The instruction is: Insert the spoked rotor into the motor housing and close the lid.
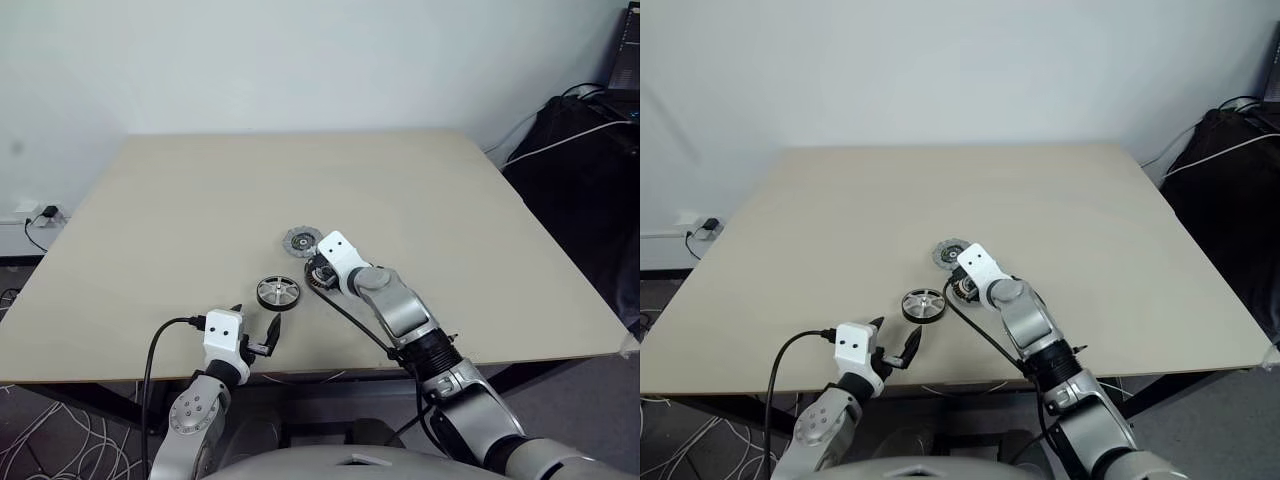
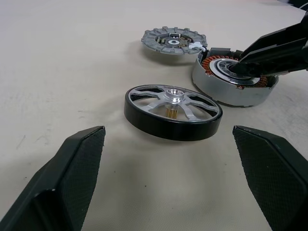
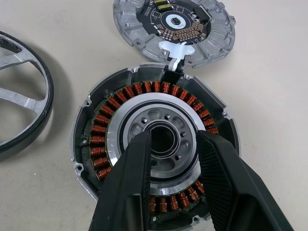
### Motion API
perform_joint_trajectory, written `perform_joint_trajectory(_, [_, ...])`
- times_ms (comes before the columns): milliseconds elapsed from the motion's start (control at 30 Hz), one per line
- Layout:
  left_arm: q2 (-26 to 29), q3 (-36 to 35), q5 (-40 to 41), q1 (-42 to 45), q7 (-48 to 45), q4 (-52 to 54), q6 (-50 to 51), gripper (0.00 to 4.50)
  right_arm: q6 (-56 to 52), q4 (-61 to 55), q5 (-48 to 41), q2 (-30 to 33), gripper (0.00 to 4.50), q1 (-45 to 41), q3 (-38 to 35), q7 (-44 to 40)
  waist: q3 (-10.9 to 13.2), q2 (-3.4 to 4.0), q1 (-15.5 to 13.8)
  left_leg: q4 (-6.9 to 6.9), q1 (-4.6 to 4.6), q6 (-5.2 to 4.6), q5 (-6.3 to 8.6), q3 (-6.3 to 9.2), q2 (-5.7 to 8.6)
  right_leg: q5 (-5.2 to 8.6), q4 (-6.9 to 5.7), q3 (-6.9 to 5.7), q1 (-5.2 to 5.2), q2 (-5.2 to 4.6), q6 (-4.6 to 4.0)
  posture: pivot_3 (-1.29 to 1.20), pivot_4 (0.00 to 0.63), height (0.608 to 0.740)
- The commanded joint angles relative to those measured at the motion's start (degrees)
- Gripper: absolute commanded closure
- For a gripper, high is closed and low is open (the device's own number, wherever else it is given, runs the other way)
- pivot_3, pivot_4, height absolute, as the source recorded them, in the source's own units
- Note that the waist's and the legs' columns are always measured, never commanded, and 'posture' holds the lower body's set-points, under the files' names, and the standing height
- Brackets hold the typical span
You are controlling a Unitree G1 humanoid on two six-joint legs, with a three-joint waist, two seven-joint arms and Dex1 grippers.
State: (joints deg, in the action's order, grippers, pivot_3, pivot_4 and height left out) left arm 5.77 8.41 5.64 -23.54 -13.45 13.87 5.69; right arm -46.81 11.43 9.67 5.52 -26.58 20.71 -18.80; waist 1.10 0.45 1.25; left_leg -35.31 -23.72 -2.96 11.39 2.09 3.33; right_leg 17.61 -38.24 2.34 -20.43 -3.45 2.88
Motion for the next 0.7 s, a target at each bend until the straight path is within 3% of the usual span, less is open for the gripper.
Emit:
perform_joint_trajectory(33, [-0.25, 0.09, -0.01, 0.49, 0.41, 2.53, -0.82, 0.00, 0.59, 0.82, 0.22, -0.15, 2.91, -2.14, 0.09, 0.00, 0.00, 0.00, 0.01, 0.00, 0.00, 0.00, 0.00, 0.00, 0.00, 0.00, 0.00, 0.00, 0.00, 0.00, 0.00, 0.00, 0.000, 0.740])
perform_joint_trajectory(467, [0.03, -1.01, 0.57, 1.45, -0.50, -3.03, -4.84, 0.00, 0.79, 2.54, 0.58, 0.31, 2.91, -2.58, 0.23, 0.11, 0.00, 0.00, 0.00, 0.00, 0.00, 0.00, 0.00, 0.00, 0.00, 0.00, 0.00, -0.01, 0.01, 0.00, 0.00, 0.00, 0.000, 0.740])
perform_joint_trajectory(600, [0.13, -1.37, 0.63, 1.63, -1.06, -4.61, -6.26, 0.00, 0.45, 2.19, 0.55, 0.53, 3.84, -2.34, 0.34, -0.15, 0.00, 0.00, -0.01, 0.00, 0.00, 0.00, 0.00, 0.00, 0.00, 0.00, 0.00, -0.01, 0.00, 0.00, 0.00, 0.00, 0.000, 0.740])
perform_joint_trajectory(700, [0.19, -1.48, 0.63, 1.70, -1.36, -4.96, -6.66, 0.00, -0.22, 1.34, 0.42, 0.87, 3.84, -1.96, 0.69, -0.73, 0.00, 0.00, -0.06, 0.00, 0.00, 0.00, 0.00, 0.00, 0.00, 0.00, 0.01, -0.01, 0.01, -0.01, 0.00, 0.00, 0.000, 0.740])
